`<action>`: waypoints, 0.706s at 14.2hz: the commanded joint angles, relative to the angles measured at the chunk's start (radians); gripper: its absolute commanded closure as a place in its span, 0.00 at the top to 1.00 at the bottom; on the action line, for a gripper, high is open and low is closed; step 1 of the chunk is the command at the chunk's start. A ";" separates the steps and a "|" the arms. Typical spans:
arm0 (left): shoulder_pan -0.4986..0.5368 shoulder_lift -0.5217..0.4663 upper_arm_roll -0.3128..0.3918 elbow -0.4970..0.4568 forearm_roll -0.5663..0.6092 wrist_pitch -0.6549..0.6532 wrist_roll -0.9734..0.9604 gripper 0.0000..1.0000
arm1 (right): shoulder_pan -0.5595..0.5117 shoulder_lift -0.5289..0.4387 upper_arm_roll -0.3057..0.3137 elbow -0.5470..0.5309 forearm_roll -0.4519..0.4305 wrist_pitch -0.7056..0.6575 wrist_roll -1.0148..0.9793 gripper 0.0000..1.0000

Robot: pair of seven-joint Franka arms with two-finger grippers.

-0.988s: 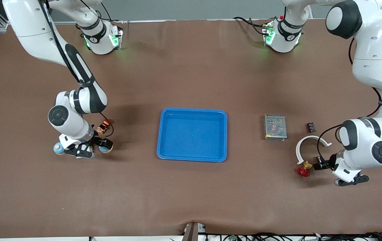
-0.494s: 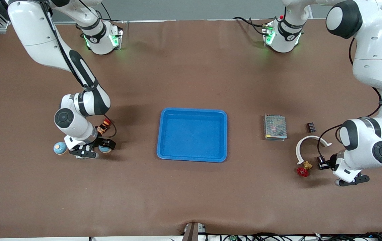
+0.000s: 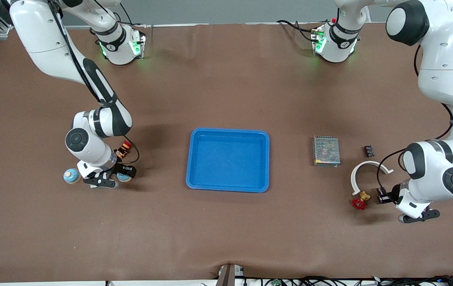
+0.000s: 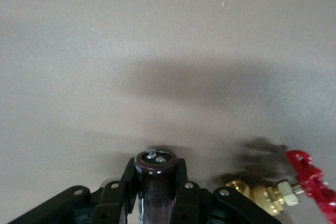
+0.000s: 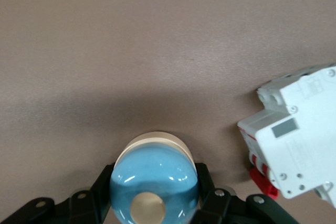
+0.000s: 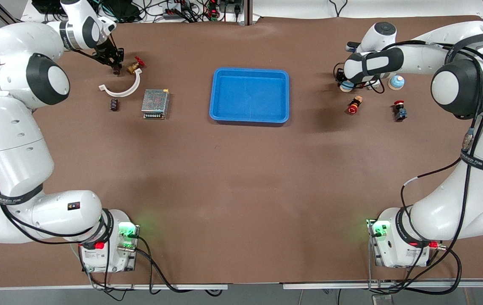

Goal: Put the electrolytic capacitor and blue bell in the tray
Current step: 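Carry the capacitor and the blue bell over the blue tray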

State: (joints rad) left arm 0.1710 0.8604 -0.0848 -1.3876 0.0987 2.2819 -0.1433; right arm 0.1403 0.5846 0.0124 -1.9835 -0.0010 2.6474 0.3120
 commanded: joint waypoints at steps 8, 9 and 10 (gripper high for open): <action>-0.172 -0.236 -0.006 -0.005 0.006 -0.360 -0.329 0.00 | 0.151 -0.055 0.087 0.201 -0.004 -0.305 0.473 0.00; -0.204 -0.251 -0.006 -0.005 0.004 -0.386 -0.373 0.00 | 0.186 -0.054 0.087 0.215 -0.004 -0.311 0.540 0.00; -0.237 -0.267 -0.006 -0.005 -0.002 -0.403 -0.427 0.00 | 0.226 -0.052 0.087 0.221 -0.007 -0.308 0.606 0.00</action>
State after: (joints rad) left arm -0.0189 0.6352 -0.1006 -1.3687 0.0987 1.9135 -0.4952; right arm 0.3067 0.5303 0.1073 -1.7831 -0.0006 2.3546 0.8030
